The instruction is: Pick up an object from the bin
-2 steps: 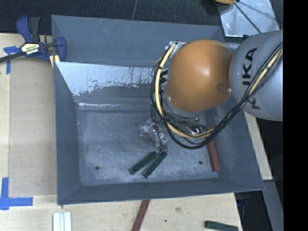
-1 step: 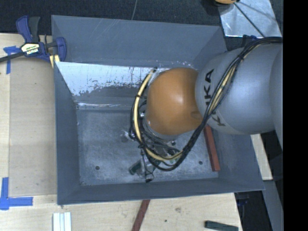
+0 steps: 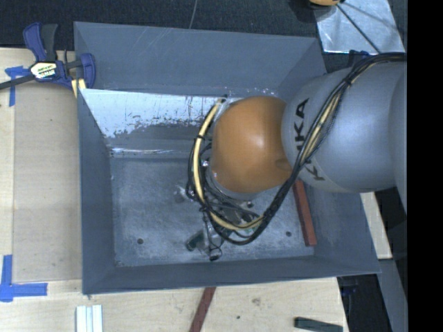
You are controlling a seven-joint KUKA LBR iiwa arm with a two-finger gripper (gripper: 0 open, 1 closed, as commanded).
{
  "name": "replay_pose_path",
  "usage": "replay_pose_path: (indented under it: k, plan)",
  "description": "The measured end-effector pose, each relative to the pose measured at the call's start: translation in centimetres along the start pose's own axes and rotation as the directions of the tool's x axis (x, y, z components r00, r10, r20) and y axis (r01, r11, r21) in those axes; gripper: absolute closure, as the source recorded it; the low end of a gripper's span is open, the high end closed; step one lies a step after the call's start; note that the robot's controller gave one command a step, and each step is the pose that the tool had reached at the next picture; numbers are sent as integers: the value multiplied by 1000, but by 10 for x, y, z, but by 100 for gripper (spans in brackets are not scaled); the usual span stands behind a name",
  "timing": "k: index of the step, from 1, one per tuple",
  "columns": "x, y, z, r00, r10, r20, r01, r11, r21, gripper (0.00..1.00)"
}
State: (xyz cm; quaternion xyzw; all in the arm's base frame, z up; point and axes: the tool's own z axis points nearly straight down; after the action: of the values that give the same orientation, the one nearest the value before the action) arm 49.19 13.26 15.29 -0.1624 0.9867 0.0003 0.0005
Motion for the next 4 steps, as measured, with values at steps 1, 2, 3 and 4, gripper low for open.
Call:
replay_pose_path:
  k: [1, 2, 3, 4]
  plan:
    - [-3, -52, 81, 907, -421, 2, 421, 907, 1, 100]
    - [-3, -52, 81, 907, -421, 2, 421, 907, 1, 100]
    - [-13, -18, -66, 902, -432, 4, 432, 902, 2, 100]
    - [-12, -18, -65, 903, -430, 2, 430, 903, 0, 0]
